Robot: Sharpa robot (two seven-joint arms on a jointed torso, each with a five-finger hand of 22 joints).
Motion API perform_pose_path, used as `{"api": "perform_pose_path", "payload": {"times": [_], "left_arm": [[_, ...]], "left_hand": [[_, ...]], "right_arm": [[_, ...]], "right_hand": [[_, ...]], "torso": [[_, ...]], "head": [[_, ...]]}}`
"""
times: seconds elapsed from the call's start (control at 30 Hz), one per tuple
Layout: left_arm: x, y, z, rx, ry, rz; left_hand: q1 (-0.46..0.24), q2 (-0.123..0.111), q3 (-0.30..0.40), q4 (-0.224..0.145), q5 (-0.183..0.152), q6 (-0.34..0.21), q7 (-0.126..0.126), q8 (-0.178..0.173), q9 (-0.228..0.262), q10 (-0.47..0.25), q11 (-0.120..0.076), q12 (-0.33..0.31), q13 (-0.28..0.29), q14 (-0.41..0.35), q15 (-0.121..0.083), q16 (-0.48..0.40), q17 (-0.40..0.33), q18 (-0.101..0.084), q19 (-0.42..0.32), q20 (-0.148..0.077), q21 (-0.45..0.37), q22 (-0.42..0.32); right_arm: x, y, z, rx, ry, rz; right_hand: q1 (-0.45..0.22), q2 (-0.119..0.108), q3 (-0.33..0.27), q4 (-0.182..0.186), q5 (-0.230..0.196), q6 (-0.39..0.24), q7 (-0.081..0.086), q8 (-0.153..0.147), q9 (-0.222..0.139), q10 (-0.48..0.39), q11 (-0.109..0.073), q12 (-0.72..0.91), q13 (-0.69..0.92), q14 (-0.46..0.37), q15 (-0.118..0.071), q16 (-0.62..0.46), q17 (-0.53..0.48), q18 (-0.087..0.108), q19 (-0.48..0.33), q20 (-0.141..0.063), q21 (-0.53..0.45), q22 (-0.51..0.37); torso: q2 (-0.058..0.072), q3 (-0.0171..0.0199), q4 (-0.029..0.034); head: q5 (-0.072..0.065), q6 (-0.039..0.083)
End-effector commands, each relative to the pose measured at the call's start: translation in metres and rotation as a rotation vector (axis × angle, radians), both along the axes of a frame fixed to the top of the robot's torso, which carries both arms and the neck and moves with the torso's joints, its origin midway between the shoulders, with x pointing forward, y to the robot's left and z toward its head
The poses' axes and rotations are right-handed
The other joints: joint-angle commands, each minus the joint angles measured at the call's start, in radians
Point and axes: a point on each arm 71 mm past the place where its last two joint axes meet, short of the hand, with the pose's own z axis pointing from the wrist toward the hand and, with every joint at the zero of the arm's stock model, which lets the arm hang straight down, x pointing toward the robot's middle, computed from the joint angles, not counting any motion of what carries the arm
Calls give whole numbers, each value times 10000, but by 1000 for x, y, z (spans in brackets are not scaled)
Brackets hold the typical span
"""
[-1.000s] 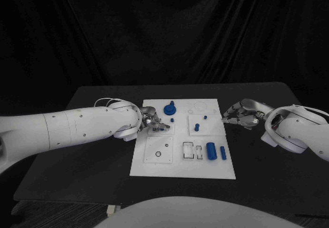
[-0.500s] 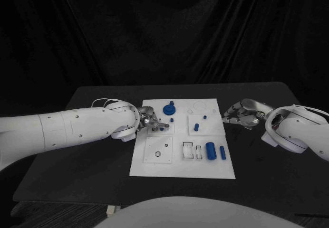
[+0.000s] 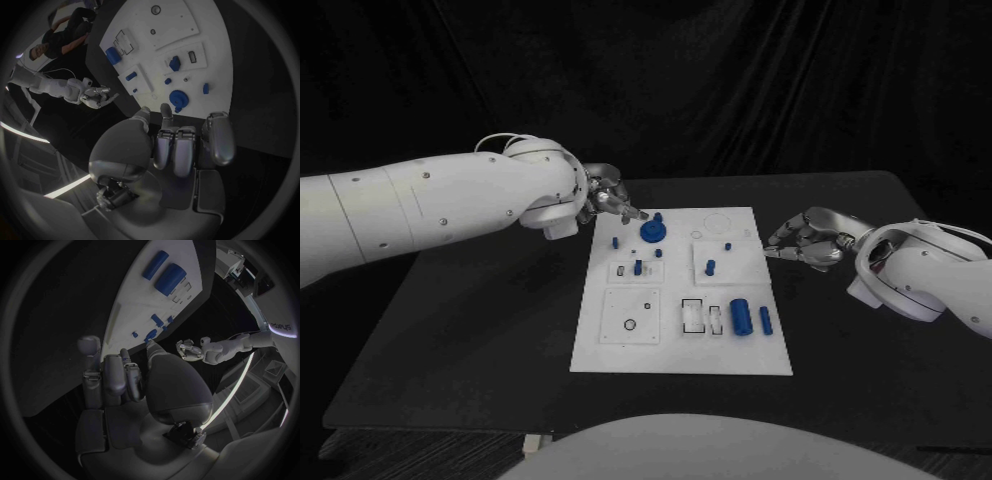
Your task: Assemble the parts on the task board
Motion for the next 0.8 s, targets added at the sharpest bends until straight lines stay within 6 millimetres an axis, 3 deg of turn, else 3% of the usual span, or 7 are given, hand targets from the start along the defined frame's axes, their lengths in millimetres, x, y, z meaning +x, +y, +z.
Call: {"api": "perform_pose_path", "payload": {"times": [0.03, 0.37, 0.47, 0.5, 0.6, 0.67, 0.8], "left_arm": [[0, -4, -4, 505, 2647, -510], [26, -19, -3, 1203, 3547, -729], [31, -24, -8, 1375, 3599, -689], [32, -25, -10, 1386, 3600, -675], [36, -28, -15, 1359, 3585, -621], [37, -30, -19, 1299, 3575, -609], [38, -33, -25, 1063, 3500, -656]], "left_hand": [[129, 30, 13, -86, 34, -50, -8, -93, -72, 1057, 80, 34, 2610, 1039, 40, 65, 2634, -59, 114, 0, 94, 1794], [-147, 127, -54, -85, -190, 358, 94, -1168, -996, 1057, 167, 34, 2610, 1039, 118, 65, 2634, -138, 331, 70, 490, 1908], [-357, 173, -169, 26, -308, 457, 243, -2137, -2003, 1057, 288, 34, 2610, 1039, 216, 65, 2634, -138, 314, 145, 494, 1901], [-353, 182, -203, -5, -312, 717, 300, -2611, -2682, 1057, 331, 34, 2610, 1039, 283, 65, 2634, -130, 306, 188, 502, 1900], [-343, 203, -224, -50, -306, 549, 431, -3200, -3393, 1057, 449, 34, 2610, 1039, 340, 65, 2634, -139, 303, 260, 517, 1902], [-313, 209, -230, -105, -285, 305, 559, -3448, -3890, 1057, 565, 34, 2610, 1039, 434, 65, 2634, -138, 287, 330, 506, 1897], [-209, 274, -220, -324, -226, -1106, 1007, -3463, -5846, 1057, 952, 34, 2610, 1039, 789, 65, 2634, -133, 218, 643, 463, 1877]], "right_arm": [[-1, 2, 2, 139, -239, -42], [-7, 5, 7, 463, -585, 169], [-8, 5, 7, 503, -595, 197], [-9, 5, 7, 505, -590, 200], [-10, 5, 7, 497, -538, 217], [-10, 5, 7, 488, -505, 225], [-10, 5, 7, 473, -467, 235]], "right_hand": [[-67, 43, -47, 10, 24, 120, -11, -13, -16, -39, 18, -45, 829, 1, 72, -1, 32, 129, -35, 42, -3, 454], [-102, 77, -67, 5, 90, 218, -34, 23, -16, 28, 3, 3, 896, 41, 57, 75, 107, 113, 28, 36, 115, 485], [-108, 84, -71, 4, 110, 237, -38, 29, -17, 32, 2, 7, 898, 49, 55, 87, 117, 113, 35, 35, 112, 485], [-108, 84, -71, 4, 110, 237, -38, 29, -17, 32, 2, 7, 898, 49, 55, 87, 117, 113, 35, 35, 112, 485], [-112, 87, -74, 5, 119, 244, -39, 31, -17, 30, 2, 5, 894, 47, 55, 79, 106, 114, 36, 34, 103, 483], [-112, 87, -74, 5, 119, 244, -39, 31, -17, 30, 2, 5, 894, 47, 55, 79, 106, 114, 36, 34, 103, 483], [-112, 87, -74, 5, 119, 244, -39, 31, -17, 30, 2, 5, 894, 47, 55, 79, 106, 114, 36, 34, 103, 483]], "torso": [[5, -1, -38], [17, 43, -25], [23, 42, -12], [27, 33, -14], [59, 20, -43], [73, 2, -45], [134, -39, -65]], "head": [[16, -2], [-103, -2], [-92, -2], [-83, -2], [-17, -2], [-9, -2], [32, -2]]}}
